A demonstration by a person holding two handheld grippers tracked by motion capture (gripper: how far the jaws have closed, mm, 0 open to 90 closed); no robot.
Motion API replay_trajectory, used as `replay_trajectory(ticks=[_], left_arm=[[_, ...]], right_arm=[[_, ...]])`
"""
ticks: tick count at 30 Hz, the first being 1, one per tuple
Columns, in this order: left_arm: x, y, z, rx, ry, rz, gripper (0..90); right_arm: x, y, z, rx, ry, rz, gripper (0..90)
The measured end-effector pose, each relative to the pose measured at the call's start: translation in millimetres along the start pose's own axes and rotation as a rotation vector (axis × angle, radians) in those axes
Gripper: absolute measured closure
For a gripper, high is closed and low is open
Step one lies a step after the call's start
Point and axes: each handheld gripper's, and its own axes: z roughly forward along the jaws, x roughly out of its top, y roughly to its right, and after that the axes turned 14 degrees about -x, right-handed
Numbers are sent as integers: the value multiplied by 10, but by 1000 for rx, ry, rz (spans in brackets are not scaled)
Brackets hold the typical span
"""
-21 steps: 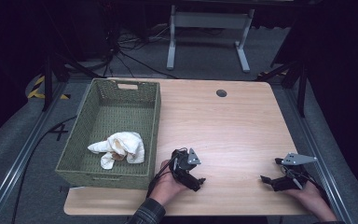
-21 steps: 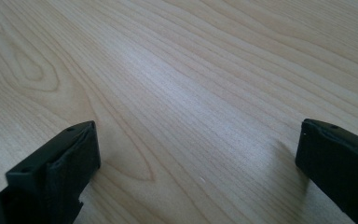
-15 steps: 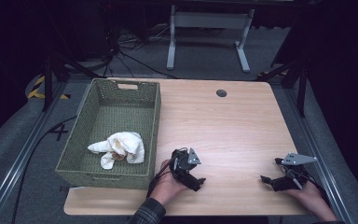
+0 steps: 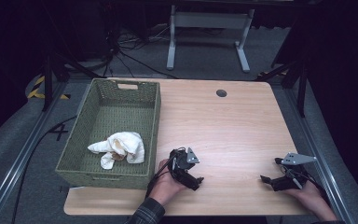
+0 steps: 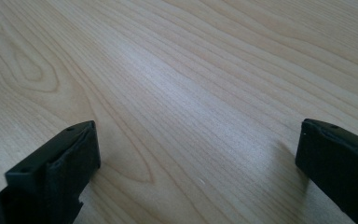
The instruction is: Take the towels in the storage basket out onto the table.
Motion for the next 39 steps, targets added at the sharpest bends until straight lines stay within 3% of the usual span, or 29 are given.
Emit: replay_trajectory(ticks=[20, 39], left_arm=[[74, 1, -116, -9, 47, -31, 13], [130, 22, -171, 10, 43, -32, 16]], right_arm=[[-8, -11, -11, 4, -1, -2, 1], [-8, -10, -12, 6, -1, -5, 1]])
